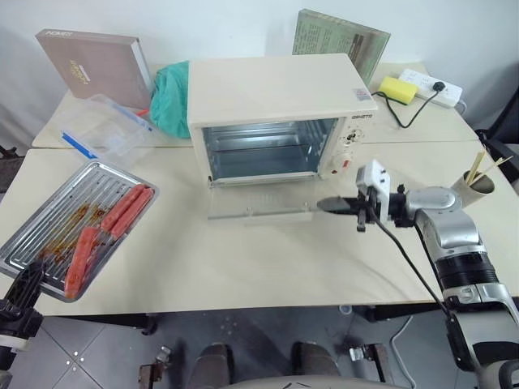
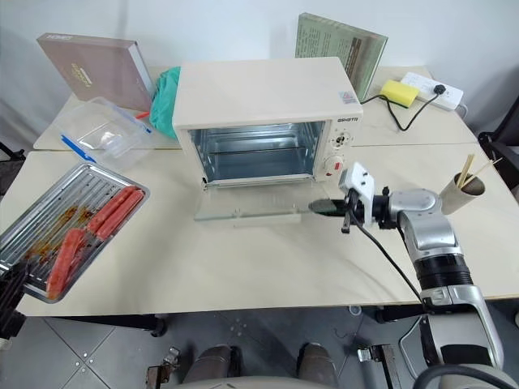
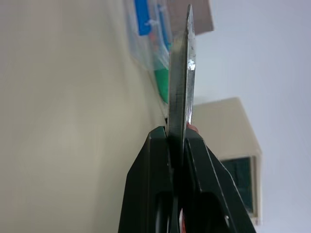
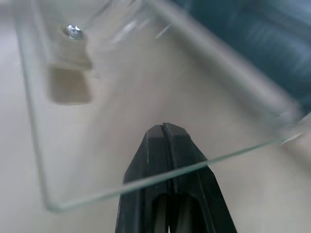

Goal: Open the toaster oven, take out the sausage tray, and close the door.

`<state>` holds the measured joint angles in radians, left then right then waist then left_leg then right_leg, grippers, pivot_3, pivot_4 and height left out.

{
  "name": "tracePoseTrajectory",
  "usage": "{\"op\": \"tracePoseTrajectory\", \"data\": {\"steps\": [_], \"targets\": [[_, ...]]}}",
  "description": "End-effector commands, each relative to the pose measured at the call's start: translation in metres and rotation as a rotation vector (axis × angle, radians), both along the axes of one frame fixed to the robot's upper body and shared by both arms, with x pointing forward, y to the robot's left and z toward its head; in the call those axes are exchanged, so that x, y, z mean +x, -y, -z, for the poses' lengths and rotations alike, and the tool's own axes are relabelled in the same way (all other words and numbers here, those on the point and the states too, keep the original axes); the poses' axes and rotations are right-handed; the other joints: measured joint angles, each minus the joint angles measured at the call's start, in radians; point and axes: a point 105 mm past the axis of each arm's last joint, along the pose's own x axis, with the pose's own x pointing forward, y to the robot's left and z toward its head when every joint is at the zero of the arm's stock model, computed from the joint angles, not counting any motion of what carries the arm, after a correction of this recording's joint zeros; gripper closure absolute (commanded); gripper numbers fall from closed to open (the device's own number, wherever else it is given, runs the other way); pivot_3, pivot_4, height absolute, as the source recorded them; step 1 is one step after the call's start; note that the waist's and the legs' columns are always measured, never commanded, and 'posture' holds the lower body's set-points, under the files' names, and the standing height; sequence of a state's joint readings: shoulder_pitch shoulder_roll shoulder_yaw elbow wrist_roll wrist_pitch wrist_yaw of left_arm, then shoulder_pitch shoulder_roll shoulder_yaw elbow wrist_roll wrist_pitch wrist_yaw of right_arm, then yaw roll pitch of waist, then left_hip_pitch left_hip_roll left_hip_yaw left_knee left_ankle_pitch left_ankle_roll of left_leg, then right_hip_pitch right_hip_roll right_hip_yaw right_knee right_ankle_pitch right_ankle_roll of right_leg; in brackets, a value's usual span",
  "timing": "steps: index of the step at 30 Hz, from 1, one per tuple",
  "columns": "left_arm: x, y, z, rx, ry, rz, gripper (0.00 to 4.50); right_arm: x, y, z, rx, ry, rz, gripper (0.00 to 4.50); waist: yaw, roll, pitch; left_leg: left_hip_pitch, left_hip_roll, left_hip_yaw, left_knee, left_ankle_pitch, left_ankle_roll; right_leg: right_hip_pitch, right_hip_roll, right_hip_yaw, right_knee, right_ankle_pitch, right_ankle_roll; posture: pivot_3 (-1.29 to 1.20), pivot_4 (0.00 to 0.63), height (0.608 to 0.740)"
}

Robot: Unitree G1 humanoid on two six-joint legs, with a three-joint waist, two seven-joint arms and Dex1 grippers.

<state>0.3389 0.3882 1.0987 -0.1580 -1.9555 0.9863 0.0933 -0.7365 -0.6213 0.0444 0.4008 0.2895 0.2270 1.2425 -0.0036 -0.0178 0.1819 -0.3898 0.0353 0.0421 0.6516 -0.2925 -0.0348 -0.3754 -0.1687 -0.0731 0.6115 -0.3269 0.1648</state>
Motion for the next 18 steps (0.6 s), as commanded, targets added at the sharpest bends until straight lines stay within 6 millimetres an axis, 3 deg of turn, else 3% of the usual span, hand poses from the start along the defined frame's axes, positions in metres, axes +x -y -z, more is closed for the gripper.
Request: {"op": "tracePoseTrajectory", "data": {"steps": [1, 9, 13, 18], "targets": [[-0.004, -0.008, -0.005, -0.006, 0.027, -0.01, 4.5, 0.005, -0.001, -0.037, 0.089, 0.085, 0.019, 4.46, -0.001, 0.0, 0.0, 0.0, 0.0, 0.0, 0.0, 0.0, 0.0, 0.0, 0.0, 0.0, 0.0, 0.0, 0.0, 0.0, 0.15, 0.74], [-0.001, -0.006, -0.004, -0.017, 0.031, 0.019, 4.5, 0.017, -0.01, -0.067, 0.166, 0.155, 0.045, 4.46, -0.002, 0.0, 0.0, 0.0, 0.001, 0.002, 0.0, -0.002, 0.0, -0.001, 0.0, 0.0, 0.0, 0.0, 0.0, 0.0, 0.15, 0.74], [-0.006, -0.001, -0.003, -0.009, 0.025, 0.057, 4.5, 0.038, -0.012, -0.096, 0.258, 0.237, 0.148, 4.46, -0.005, 0.0, 0.0, 0.0, 0.001, 0.003, 0.0, -0.002, 0.0, -0.001, 0.0, 0.0, 0.0, 0.0, 0.0, 0.0, 0.15, 0.74], [-0.013, 0.009, 0.011, -0.028, -0.054, 0.18, 4.5, 0.042, -0.013, -0.094, 0.251, 0.234, 0.153, 4.46, -0.024, 0.0, 0.0, 0.0, 0.002, 0.003, 0.0, -0.003, 0.0, -0.001, 0.001, 0.0, 0.0, 0.0, 0.0, 0.0, 0.15, 0.74]]}}
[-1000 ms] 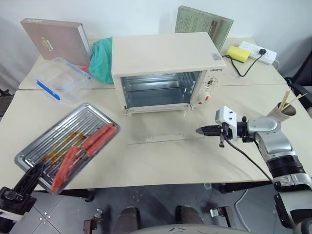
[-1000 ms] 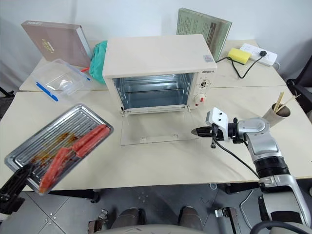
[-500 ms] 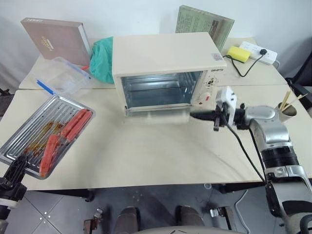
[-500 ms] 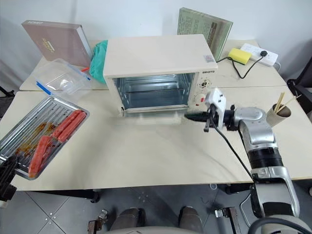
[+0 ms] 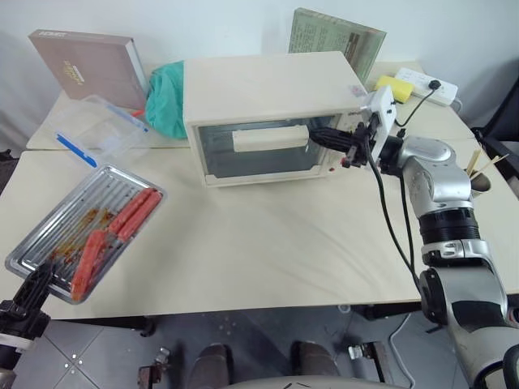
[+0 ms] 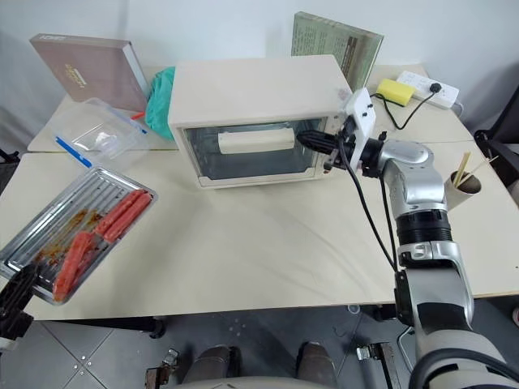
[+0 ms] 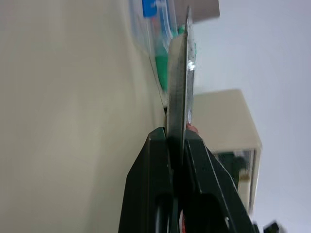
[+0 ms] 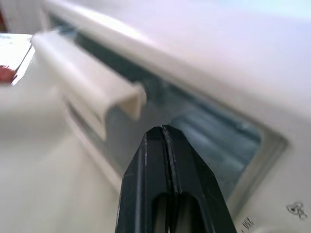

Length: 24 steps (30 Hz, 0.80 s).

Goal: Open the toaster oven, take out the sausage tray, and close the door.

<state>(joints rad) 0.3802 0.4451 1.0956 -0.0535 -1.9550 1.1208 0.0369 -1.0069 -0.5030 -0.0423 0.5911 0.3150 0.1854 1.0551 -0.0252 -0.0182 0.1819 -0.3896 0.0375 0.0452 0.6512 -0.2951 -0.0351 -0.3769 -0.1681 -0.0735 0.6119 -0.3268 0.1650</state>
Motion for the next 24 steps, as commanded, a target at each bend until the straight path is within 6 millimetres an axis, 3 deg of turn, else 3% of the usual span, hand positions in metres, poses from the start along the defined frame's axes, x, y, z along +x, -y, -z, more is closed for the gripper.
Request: {"op": "tracePoseTrajectory", "data": {"steps": [1, 4, 6, 12, 17, 21, 24], "targets": [[-0.005, 0.009, -0.002, -0.006, 0.011, 0.099, 4.5, -0.001, 0.007, -0.014, 0.01, 0.044, 0.019, 4.46, -0.003, 0.0, 0.0, 0.0, 0.0, 0.0, 0.0, 0.0, 0.0, 0.0, 0.0, 0.0, 0.0, 0.0, 0.0, 0.0, 0.15, 0.74], [-0.007, 0.02, 0.002, -0.008, -0.028, 0.18, 4.5, -0.009, 0.006, -0.012, -0.009, 0.027, -0.029, 4.46, -0.003, 0.0, 0.0, 0.0, 0.0, 0.001, 0.0, 0.0, 0.0, 0.0, 0.0, 0.0, 0.0, 0.0, 0.0, 0.0, 0.15, 0.74], [-0.007, 0.012, 0.004, -0.031, -0.076, 0.246, 4.5, -0.024, 0.006, -0.008, -0.06, 0.003, -0.102, 4.46, 0.001, 0.0, 0.0, 0.0, 0.0, 0.001, 0.0, -0.001, 0.0, 0.0, 0.0, 0.0, 0.0, 0.0, 0.0, 0.0, 0.15, 0.74], [0.033, 0.033, -0.002, -0.051, -0.089, 0.476, 4.5, -0.068, 0.023, 0.021, -0.297, -0.112, -0.245, 4.46, 0.008, 0.003, 0.002, 0.0, 0.002, 0.002, -0.001, -0.002, 0.0, -0.002, 0.002, -0.001, -0.001, 0.0, 0.0, 0.0, 0.15, 0.74], [0.065, 0.079, -0.006, -0.016, -0.089, 0.698, 4.5, -0.091, 0.036, 0.039, -0.402, -0.182, -0.284, 4.46, -0.013, 0.002, 0.001, 0.0, 0.003, 0.004, -0.001, -0.003, -0.001, -0.002, 0.002, -0.001, -0.001, 0.0, 0.0, 0.0, 0.15, 0.74], [0.088, 0.125, -0.008, 0.038, -0.094, 0.895, 4.5, -0.095, 0.039, 0.044, -0.394, -0.189, -0.249, 4.46, 0.003, 0.002, 0.002, 0.001, 0.005, 0.009, -0.001, -0.004, -0.002, -0.006, 0.002, -0.002, 0.001, 0.0, 0.0, 0.0, 0.15, 0.74], [0.099, 0.149, -0.007, 0.094, -0.11, 0.985, 4.5, -0.098, 0.041, 0.045, -0.39, -0.197, -0.233, 4.46, 0.003, 0.002, 0.002, 0.001, 0.005, 0.009, 0.001, -0.004, -0.001, -0.005, 0.002, -0.001, 0.001, 0.0, 0.0, 0.0, 0.15, 0.74]]}}
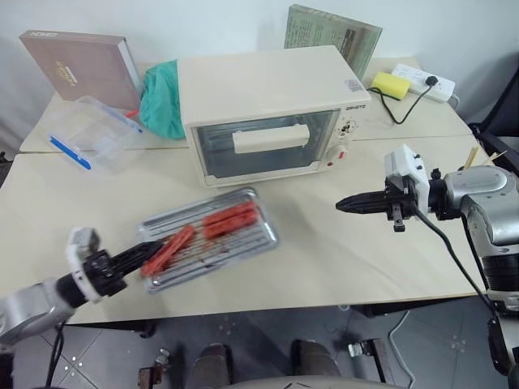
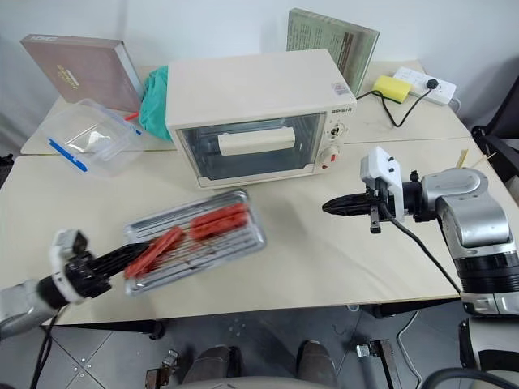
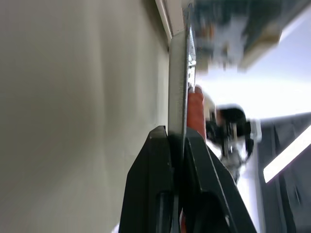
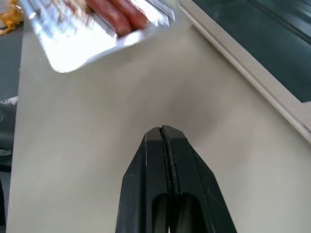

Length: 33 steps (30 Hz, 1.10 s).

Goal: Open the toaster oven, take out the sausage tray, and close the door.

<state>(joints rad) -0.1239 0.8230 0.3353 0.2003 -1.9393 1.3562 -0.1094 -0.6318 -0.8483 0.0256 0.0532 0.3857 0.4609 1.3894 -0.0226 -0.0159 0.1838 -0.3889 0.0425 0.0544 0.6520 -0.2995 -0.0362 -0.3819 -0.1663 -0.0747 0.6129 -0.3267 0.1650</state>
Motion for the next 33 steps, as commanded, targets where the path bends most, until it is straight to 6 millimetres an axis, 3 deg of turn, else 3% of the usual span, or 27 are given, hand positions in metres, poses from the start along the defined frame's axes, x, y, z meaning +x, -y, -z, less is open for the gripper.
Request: {"op": "tracePoseTrajectory", "data": {"steps": [1, 12, 18, 33], "targets": [[0.008, 0.026, -0.002, 0.048, 0.025, 0.108, 4.5, -0.006, 0.005, -0.012, 0.009, 0.042, 0.016, 4.46, 0.0, 0.0, 0.0, 0.0, 0.0, 0.0, 0.0, 0.0, 0.0, 0.0, 0.0, 0.0, 0.0, 0.0, 0.0, 0.0, 0.15, 0.74], [0.038, 0.068, 0.014, 0.133, 0.028, 0.22, 4.5, -0.01, 0.02, -0.009, -0.01, 0.046, 0.097, 4.46, 0.015, 0.0, 0.0, 0.0, 0.0, 0.001, 0.001, 0.0, 0.0, 0.001, 0.0, 0.0, 0.0, 0.0, 0.0, 0.0, 0.15, 0.74], [0.058, 0.071, 0.02, 0.142, 0.009, 0.188, 4.5, -0.013, 0.021, -0.009, -0.012, 0.051, 0.116, 4.46, 0.045, 0.0, 0.0, 0.001, 0.0, 0.0, 0.008, 0.0, 0.001, 0.004, 0.0, 0.0, 0.001, 0.001, 0.001, 0.0, 0.15, 0.74], [0.058, 0.075, 0.035, 0.181, -0.053, 0.224, 4.5, -0.01, 0.022, -0.011, -0.014, 0.063, 0.129, 4.46, 0.049, 0.001, -0.001, 0.002, 0.0, 0.0, 0.011, 0.0, 0.001, 0.006, 0.0, 0.0, 0.004, 0.001, 0.001, 0.0, 0.15, 0.74]]}}
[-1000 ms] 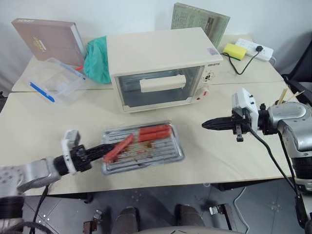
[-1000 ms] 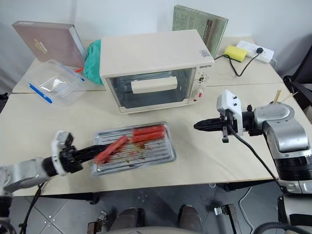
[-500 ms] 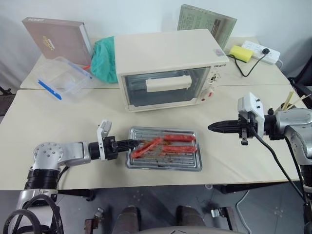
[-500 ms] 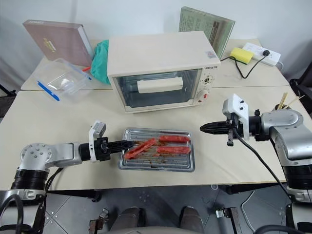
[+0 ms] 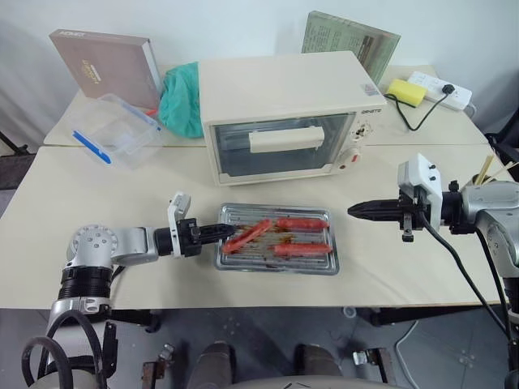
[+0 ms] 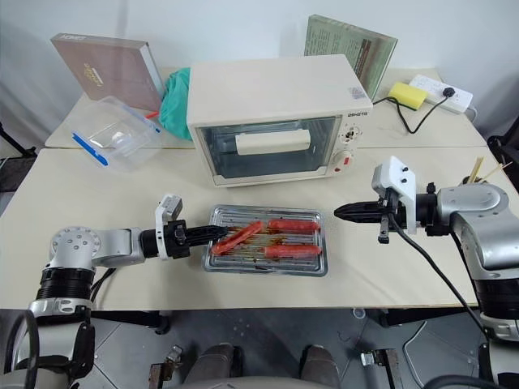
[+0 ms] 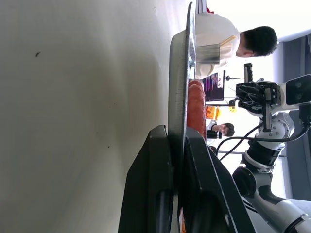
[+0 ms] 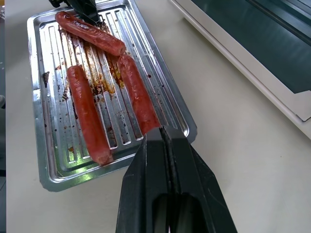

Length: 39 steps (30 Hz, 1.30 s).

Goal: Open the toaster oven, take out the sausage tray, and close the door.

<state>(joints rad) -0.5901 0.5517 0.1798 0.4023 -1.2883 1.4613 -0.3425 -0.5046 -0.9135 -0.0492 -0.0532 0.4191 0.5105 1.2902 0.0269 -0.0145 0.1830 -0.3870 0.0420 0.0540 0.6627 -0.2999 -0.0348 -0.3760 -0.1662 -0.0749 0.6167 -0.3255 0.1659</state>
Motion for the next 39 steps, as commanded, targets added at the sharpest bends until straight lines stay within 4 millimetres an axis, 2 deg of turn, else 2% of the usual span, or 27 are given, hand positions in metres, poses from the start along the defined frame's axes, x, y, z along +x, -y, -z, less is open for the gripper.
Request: {"op": "tracePoseTrajectory", "data": {"steps": [1, 5, 6, 16, 19, 21, 24, 27, 29, 33, 34, 36, 39], "targets": [[-0.003, -0.002, 0.023, 0.066, -0.082, -0.01, 4.5, -0.001, 0.003, -0.016, -0.005, 0.057, 0.001, 4.46, 0.0, 0.0, 0.0, 0.0, 0.0, 0.0, 0.0, 0.0, 0.0, 0.0, 0.0, 0.0, 0.0, 0.0, 0.0, 0.0, 0.15, 0.74], [-0.002, -0.005, 0.033, 0.112, -0.118, -0.028, 4.5, 0.001, 0.003, -0.017, -0.005, 0.058, -0.001, 4.46, 0.0, 0.002, -0.001, 0.0, 0.0, 0.0, 0.0, 0.0, 0.0, 0.0, 0.0, 0.0, 0.0, 0.0, 0.0, 0.0, 0.15, 0.74], [-0.002, -0.006, 0.034, 0.121, -0.123, -0.034, 3.86, 0.001, 0.003, -0.017, -0.006, 0.059, -0.001, 4.5, -0.001, 0.003, -0.002, 0.0, 0.0, 0.0, 0.0, 0.0, 0.0, 0.001, 0.0, 0.0, 0.0, 0.0, 0.0, 0.0, 0.15, 0.74], [0.005, -0.018, 0.032, 0.155, -0.125, -0.091, 0.95, 0.004, 0.002, -0.017, -0.011, 0.062, -0.012, 4.5, -0.003, 0.003, -0.002, 0.001, 0.0, 0.0, 0.0, 0.0, 0.0, 0.0, 0.0, 0.0, 0.001, 0.0, 0.0, 0.0, 0.15, 0.74], [0.001, -0.031, 0.026, 0.199, -0.1, -0.102, 0.15, 0.003, 0.003, -0.016, -0.021, 0.06, -0.017, 4.5, -0.005, 0.003, -0.002, 0.002, 0.0, 0.0, 0.0, 0.0, 0.0, 0.001, 0.0, 0.0, 0.001, 0.0, 0.0, 0.0, 0.15, 0.74], [-0.002, -0.04, 0.017, 0.208, -0.07, -0.111, 0.02, 0.002, 0.005, -0.017, -0.028, 0.058, -0.021, 4.5, -0.01, 0.003, -0.002, 0.002, 0.0, 0.0, 0.0, 0.0, 0.0, 0.001, 0.0, 0.0, 0.002, 0.0, 0.0, 0.0, 0.15, 0.74], [-0.01, -0.059, -0.01, 0.227, 0.019, -0.115, 0.02, 0.001, 0.01, -0.012, -0.048, 0.039, -0.032, 4.5, -0.033, 0.002, -0.001, 0.002, 0.001, 0.0, -0.002, 0.0, 0.0, -0.001, 0.001, 0.0, 0.001, 0.0, 0.0, 0.0, 0.15, 0.74], [-0.017, -0.076, -0.022, 0.28, 0.065, -0.129, 0.02, 0.002, 0.013, -0.008, -0.061, 0.027, -0.037, 4.5, -0.046, 0.002, -0.001, 0.002, 0.001, 0.001, -0.006, 0.0, 0.0, -0.002, 0.001, 0.0, 0.0, 0.0, 0.0, 0.0, 0.15, 0.74], [-0.021, -0.087, -0.031, 0.348, 0.209, -0.149, 0.0, 0.001, 0.015, -0.005, -0.059, 0.021, -0.058, 4.11, -0.051, 0.001, -0.001, 0.001, 0.001, 0.001, -0.007, 0.0, 0.0, -0.002, 0.001, 0.0, -0.002, 0.0, 0.0, 0.0, 0.15, 0.74], [-0.01, -0.105, -0.063, 0.501, 0.834, -0.253, 0.0, 0.0, 0.02, -0.004, -0.003, 0.047, -0.109, 2.96, -0.051, 0.001, 0.0, 0.0, 0.001, 0.003, -0.011, 0.0, -0.001, -0.003, 0.001, 0.0, -0.008, 0.0, 0.0, 0.0, 0.15, 0.74], [-0.009, -0.109, -0.067, 0.527, 0.938, -0.281, 0.0, 0.0, 0.02, -0.004, 0.012, 0.059, -0.121, 2.65, -0.047, 0.001, 0.0, 0.0, 0.001, 0.004, -0.011, 0.0, -0.001, -0.003, 0.001, 0.0, -0.009, 0.0, 0.0, 0.0, 0.15, 0.74], [-0.016, -0.115, -0.065, 0.531, 1.009, -0.279, 0.0, -0.001, 0.028, 0.002, 0.005, 0.045, -0.139, 2.01, -0.04, 0.0, 0.0, 0.0, 0.001, 0.004, -0.011, 0.0, -0.001, -0.003, 0.001, -0.001, -0.01, 0.0, -0.001, 0.0, 0.15, 0.74], [-0.033, -0.109, -0.064, 0.527, 1.156, -0.199, 0.0, -0.003, 0.038, 0.008, 0.007, 0.051, -0.184, 1.03, -0.034, 0.0, 0.0, 0.0, 0.001, 0.005, -0.011, -0.001, 0.0, -0.003, 0.001, -0.001, -0.012, 0.0, 0.0, 0.0, 0.15, 0.74]]}}
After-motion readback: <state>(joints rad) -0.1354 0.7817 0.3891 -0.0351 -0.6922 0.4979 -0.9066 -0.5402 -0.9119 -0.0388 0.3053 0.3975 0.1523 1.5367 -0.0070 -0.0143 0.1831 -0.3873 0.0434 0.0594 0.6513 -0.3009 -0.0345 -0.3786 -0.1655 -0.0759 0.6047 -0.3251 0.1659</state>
